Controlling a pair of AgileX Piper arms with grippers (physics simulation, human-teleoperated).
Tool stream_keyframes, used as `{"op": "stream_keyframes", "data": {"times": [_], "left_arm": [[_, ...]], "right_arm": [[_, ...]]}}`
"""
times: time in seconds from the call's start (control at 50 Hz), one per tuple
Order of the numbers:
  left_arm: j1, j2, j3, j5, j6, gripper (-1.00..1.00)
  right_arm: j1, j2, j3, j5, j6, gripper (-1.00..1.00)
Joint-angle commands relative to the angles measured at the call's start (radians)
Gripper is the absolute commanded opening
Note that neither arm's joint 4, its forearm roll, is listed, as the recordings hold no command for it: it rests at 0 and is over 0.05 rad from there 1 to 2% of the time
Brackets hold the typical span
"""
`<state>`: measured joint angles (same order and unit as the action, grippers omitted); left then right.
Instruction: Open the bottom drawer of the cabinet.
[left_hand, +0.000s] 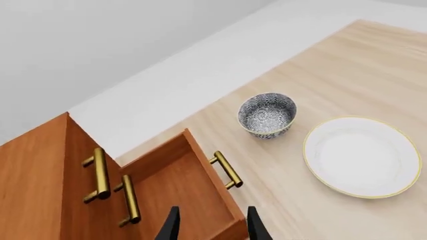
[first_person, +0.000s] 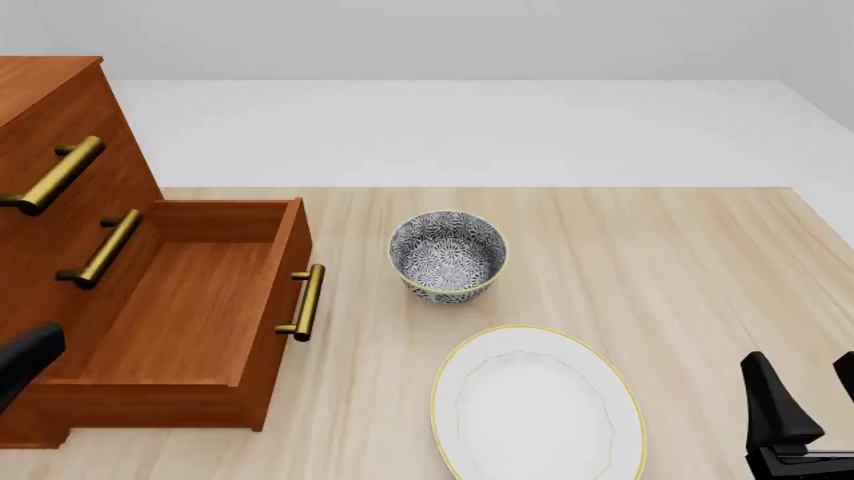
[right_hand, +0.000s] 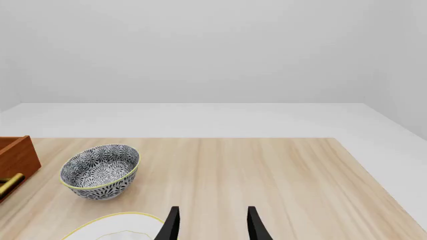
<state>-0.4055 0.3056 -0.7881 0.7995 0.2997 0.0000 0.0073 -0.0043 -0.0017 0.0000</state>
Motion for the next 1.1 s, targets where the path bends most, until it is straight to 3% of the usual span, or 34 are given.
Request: {"op": "stream_keyframes", "data": {"times": [0.02, 0.24, 0.44, 0.5, 0.58, 0.66, 0.74, 1.1], "left_arm": [[0.051, -0.019, -0.053, 0.063, 0.03, 1.0], [0.097, -0.046, -0.067, 0.103, 0.038, 1.0], [0.145, -0.12, -0.071, 0.149, -0.013, 1.0], [0.196, -0.15, -0.071, 0.157, -0.054, 1.0], [0.215, -0.182, -0.079, 0.177, -0.057, 1.0], [0.307, -0.241, -0.083, 0.191, -0.085, 1.0], [0.335, -0.29, -0.079, 0.21, -0.089, 1.0], [0.422, -0.306, -0.196, 0.285, -0.137, 1.0]], "right_arm": [[0.0, 0.0, 0.0, 0.0, 0.0, 1.0], [0.0, 0.0, 0.0, 0.0, 0.0, 1.0], [0.0, 0.0, 0.0, 0.0, 0.0, 1.0], [0.0, 0.0, 0.0, 0.0, 0.0, 1.0], [0.0, 0.0, 0.0, 0.0, 0.0, 1.0], [0.0, 0.0, 0.0, 0.0, 0.0, 1.0], [0.0, 0.0, 0.0, 0.0, 0.0, 1.0], [0.0, 0.0, 0.0, 0.0, 0.0, 1.0]]}}
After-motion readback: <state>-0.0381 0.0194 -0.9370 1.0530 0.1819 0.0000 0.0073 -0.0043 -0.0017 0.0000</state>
